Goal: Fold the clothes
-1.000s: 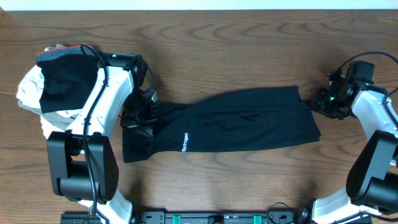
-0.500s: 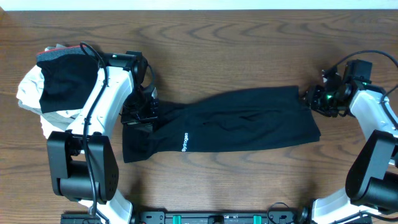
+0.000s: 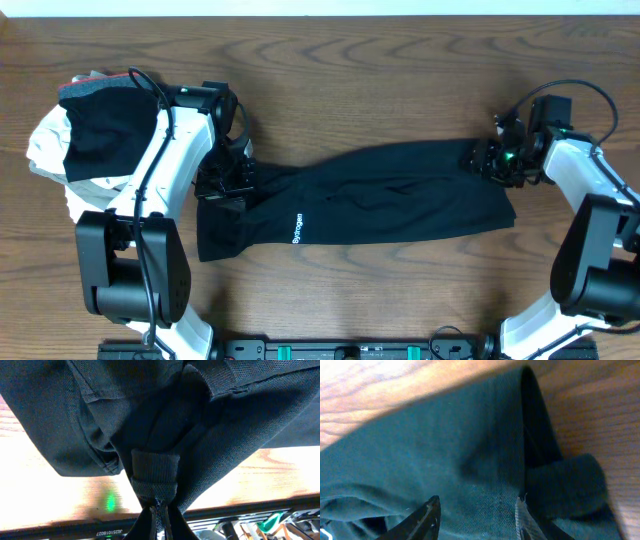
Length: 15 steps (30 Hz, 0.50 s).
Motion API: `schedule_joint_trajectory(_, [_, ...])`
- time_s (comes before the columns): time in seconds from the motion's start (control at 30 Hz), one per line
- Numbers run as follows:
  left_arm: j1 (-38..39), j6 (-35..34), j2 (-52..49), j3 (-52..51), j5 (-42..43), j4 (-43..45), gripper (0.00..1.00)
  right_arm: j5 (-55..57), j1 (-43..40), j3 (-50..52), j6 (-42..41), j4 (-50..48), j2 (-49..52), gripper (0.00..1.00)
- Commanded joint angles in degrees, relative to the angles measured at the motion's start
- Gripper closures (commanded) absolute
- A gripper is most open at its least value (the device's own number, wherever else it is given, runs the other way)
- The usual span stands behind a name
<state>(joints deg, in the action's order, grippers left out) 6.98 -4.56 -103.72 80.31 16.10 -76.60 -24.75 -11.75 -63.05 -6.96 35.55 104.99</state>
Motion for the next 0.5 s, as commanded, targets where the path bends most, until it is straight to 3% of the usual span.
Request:
schedule_joint_trajectory(0.0, [0.1,-0.4,-0.3,-0.3,-0.8,-0.2,0.94,0.8,0.5,-0.4,0.2,-0.2,1.0,0.55])
schedule_joint_trajectory(0.47, [0.1,-0.5,-0.3,-0.3,-0.8,0.2,0.94,1.8,-0.9,-0.4,0.2,0.2,0.9,0.54])
